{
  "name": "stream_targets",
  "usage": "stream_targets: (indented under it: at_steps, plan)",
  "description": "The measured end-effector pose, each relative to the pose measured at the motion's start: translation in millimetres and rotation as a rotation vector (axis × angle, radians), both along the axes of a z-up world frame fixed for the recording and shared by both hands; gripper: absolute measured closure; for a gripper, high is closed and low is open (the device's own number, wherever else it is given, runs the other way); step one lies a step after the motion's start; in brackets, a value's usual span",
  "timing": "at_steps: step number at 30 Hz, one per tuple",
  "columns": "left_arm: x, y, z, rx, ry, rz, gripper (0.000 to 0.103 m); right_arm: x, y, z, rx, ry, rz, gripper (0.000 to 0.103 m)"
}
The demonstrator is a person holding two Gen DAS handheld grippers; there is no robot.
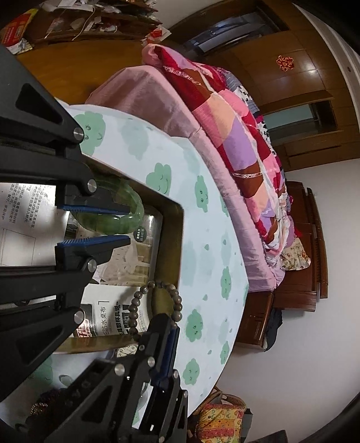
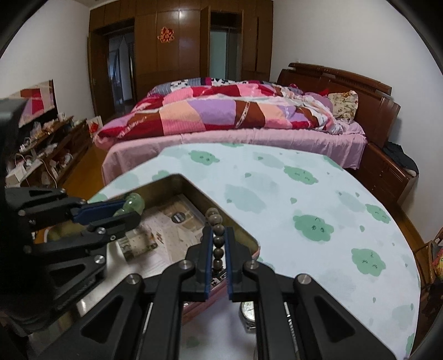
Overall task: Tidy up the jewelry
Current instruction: 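Release the jade bangle into the tin with the left tool while the right tool drops the bracelet, then withdraw both open tools from the tin back over the jewelry pile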
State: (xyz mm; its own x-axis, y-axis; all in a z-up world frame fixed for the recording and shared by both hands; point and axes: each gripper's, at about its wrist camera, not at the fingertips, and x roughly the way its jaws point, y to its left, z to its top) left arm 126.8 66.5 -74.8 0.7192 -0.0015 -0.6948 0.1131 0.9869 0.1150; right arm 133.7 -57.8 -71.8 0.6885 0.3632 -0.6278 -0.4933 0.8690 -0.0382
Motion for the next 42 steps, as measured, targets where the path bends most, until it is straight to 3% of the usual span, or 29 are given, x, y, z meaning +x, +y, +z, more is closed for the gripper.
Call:
stream_targets:
  at_steps: [8, 11, 12, 13, 15, 16, 42]
  plan:
    - [1, -2, -3, 0.025, 0.006, 0.003, 0.087, 0, 4, -5, -0.026, 0.011, 0.000, 0.091]
    - [0, -1, 0, 0.023, -0.002, 0.008, 0.084, 0, 3, -6, -0.024, 0.009, -0.009, 0.074]
    - [-1, 0, 1, 0.024, -0.005, 0.013, 0.075, 0, 2, -7, -0.024, 0.009, -0.015, 0.065]
    - [-1, 0, 2, 0.028, -0.011, 0.018, 0.062, 1, 1, -8, -0.020, 0.013, -0.019, 0.063]
    - [-4, 1, 5, 0.039, -0.036, 0.029, 0.045, 0, 0, -9, -0.015, 0.009, -0.018, 0.063]
    - [-5, 1, 6, 0.040, -0.046, 0.036, 0.044, 0, 1, -9, -0.018, 0.007, -0.019, 0.063]
    - [-42, 0, 13, 0.019, -0.037, 0.076, 0.040, -33, -27, -1, -0.003, 0.014, -0.035, 0.046]
